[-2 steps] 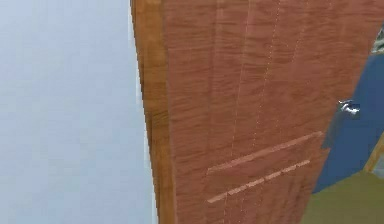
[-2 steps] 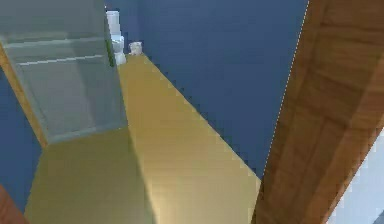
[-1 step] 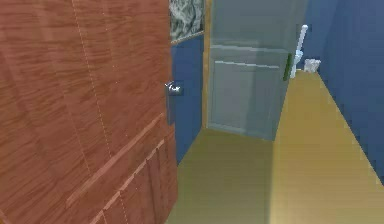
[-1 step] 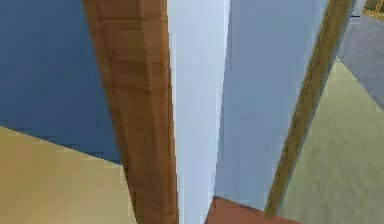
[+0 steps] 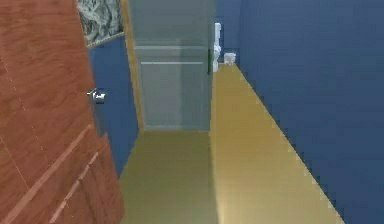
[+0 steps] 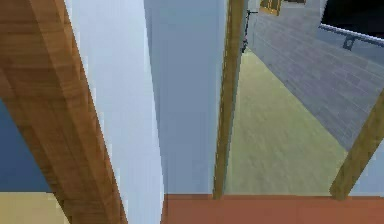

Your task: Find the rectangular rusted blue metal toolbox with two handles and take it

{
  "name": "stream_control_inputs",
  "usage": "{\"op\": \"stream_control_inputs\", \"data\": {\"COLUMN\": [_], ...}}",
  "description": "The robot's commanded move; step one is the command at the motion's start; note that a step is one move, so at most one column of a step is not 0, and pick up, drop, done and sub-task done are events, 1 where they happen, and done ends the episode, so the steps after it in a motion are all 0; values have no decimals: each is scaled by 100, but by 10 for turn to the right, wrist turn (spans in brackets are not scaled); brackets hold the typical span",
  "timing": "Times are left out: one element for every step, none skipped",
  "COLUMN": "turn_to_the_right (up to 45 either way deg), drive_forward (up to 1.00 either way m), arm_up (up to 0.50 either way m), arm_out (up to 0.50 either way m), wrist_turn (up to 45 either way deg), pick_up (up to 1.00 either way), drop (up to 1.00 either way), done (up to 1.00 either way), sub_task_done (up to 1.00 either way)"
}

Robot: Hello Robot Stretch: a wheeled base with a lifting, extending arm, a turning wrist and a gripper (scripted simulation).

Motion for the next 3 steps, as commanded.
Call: {"op": "stream_control_inputs", "data": {"turn_to_the_right": [0, 180, 0], "drive_forward": [30, 0, 100], "arm_up": [0, 0, 0], "arm_out": [0, 0, 0], "wrist_turn": [0, 0, 0], "pick_up": [0, 0, 0], "drop": [0, 0, 0], "done": [0, 0, 0], "sub_task_done": [0, 0, 0]}}
